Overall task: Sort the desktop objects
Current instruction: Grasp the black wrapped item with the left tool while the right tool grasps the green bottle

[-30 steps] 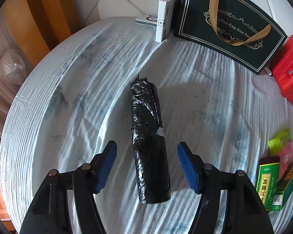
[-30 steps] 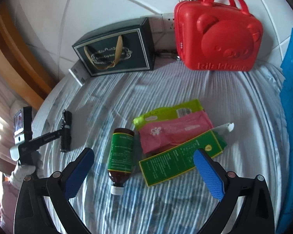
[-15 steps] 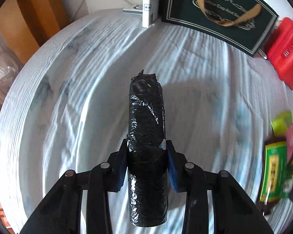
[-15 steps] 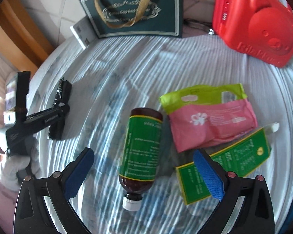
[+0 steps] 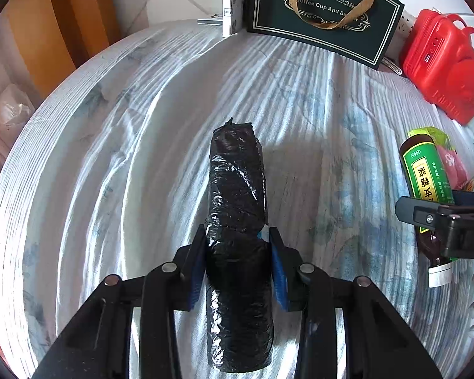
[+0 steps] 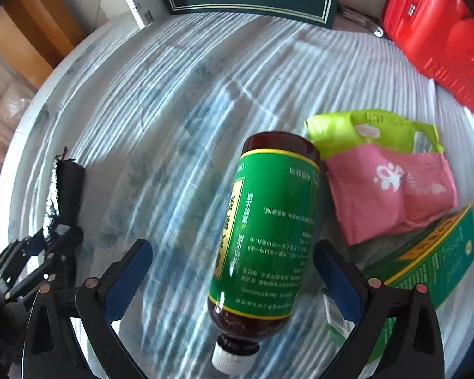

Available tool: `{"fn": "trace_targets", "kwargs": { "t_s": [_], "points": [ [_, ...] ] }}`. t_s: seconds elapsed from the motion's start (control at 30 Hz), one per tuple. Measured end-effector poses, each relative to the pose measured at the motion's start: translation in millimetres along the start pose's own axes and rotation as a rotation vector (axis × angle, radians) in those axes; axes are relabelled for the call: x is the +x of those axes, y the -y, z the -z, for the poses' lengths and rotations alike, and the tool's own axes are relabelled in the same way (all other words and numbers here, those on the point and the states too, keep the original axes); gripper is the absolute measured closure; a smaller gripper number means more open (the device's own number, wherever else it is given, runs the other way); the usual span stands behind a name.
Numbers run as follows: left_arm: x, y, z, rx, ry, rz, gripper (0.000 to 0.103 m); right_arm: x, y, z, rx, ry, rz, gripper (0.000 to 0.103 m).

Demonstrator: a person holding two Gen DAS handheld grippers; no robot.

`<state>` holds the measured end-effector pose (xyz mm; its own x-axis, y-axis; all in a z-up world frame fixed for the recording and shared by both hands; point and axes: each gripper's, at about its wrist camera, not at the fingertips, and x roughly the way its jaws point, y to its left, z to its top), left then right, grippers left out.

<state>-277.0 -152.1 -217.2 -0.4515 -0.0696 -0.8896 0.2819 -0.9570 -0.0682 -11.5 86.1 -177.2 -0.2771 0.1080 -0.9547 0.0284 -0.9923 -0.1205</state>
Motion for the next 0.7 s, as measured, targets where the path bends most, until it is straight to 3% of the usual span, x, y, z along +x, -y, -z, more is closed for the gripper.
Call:
{"fn": "trace_targets", "kwargs": {
  "t_s": [0.17,0.3,0.4,0.43,0.5,0.63,0.7],
  "points": [
    [4,0,-2,-0.013,0.002,-0.002,0.066,8,-9,-2,-0.033,-0.036,0.085,0.0],
    [3,1,1,-0.016,0.011,-0.003,0.066,-1,-16,-1,-0.008,0.007,-0.084,0.0],
    [3,-1,1,-0.018,0.015,0.0,0.066,12,-10,6,0.043,-0.063,-0.171,0.0],
    [3,-1,2,-0.022,0.02,0.002,0.066,5,-10,8,0.034,-0.022,-0.17,0.0],
    [3,1,3,-0.011,0.027,0.003,0.061,0,-6,11,0.044,0.002,-0.177,0.0],
    [6,11,2,0.031,0.018,0.014,0.037,-16,0,11,0.088,0.085,-0.229,0.0],
    [7,14,2,0.032,0.022,0.007,0.035,-22,-2,7,0.081,0.087,-0.222,0.0]
  ]
}}
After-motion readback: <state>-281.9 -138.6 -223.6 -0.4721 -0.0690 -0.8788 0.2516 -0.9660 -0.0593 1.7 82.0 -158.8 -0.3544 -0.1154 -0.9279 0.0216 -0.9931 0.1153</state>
